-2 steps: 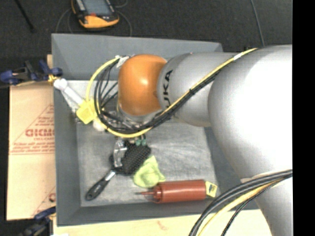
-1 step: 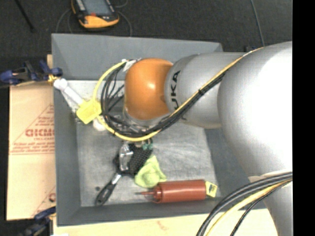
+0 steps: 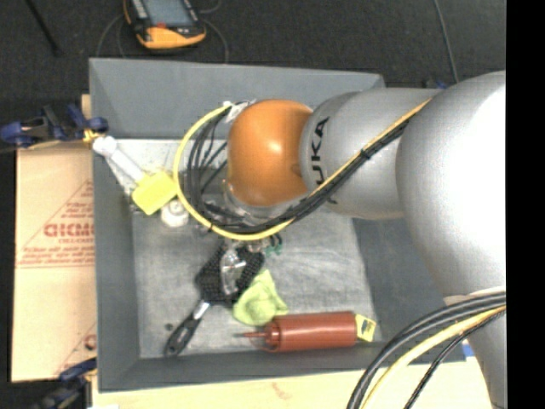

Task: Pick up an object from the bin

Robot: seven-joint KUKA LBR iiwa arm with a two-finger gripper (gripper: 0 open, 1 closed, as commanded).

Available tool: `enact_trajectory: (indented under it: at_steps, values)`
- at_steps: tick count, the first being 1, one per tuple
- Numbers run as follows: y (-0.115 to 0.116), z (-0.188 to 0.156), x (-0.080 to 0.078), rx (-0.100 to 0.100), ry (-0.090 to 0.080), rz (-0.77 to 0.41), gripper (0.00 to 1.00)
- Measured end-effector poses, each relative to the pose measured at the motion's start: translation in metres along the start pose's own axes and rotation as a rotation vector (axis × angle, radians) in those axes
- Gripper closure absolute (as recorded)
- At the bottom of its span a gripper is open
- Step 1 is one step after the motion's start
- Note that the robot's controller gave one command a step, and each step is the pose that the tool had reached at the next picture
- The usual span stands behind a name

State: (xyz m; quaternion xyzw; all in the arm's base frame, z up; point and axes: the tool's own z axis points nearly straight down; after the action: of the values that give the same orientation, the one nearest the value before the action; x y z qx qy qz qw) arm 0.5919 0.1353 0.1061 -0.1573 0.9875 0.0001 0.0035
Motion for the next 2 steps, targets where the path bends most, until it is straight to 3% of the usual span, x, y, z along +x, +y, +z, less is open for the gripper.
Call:
enact_trajectory:
  at_steps: [1,2]
  values:
    - [0.000,0.017,0.001,-0.003,-0.008,-0.166,0.00]
    - [-0.031,0.025,-0.004,-0.018,0.020,-0.013,1.00]
